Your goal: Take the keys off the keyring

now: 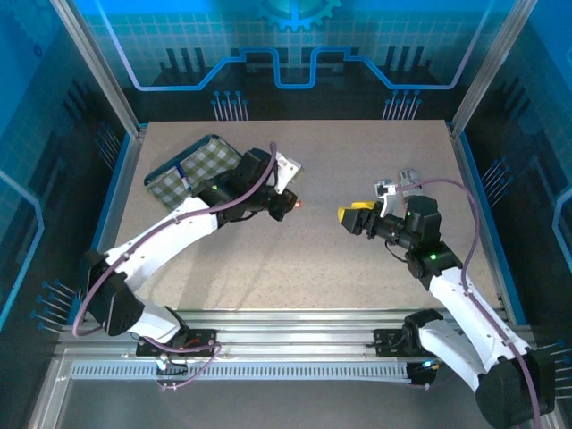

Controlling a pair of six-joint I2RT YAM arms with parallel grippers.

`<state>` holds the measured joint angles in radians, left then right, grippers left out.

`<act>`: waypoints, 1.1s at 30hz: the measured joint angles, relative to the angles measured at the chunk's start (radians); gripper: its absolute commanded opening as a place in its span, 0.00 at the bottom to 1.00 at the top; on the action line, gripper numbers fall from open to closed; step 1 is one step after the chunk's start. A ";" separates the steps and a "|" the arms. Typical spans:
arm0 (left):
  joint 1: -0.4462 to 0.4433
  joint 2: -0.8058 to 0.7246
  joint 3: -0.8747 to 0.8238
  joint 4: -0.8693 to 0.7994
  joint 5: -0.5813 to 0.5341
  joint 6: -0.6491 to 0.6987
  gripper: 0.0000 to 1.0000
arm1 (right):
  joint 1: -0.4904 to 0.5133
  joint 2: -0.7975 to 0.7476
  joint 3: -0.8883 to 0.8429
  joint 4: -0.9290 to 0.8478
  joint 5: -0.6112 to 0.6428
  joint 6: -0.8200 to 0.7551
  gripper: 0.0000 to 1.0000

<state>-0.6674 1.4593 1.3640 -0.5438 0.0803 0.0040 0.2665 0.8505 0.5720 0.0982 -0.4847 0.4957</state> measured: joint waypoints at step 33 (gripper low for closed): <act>-0.170 -0.151 0.150 0.055 0.206 0.107 0.08 | 0.065 0.083 0.255 0.201 -0.444 -0.058 0.38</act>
<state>-0.8375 1.3079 1.5135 -0.4885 0.2863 0.1112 0.3313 0.9337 0.8268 0.2993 -0.9287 0.4374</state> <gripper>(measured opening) 0.080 0.386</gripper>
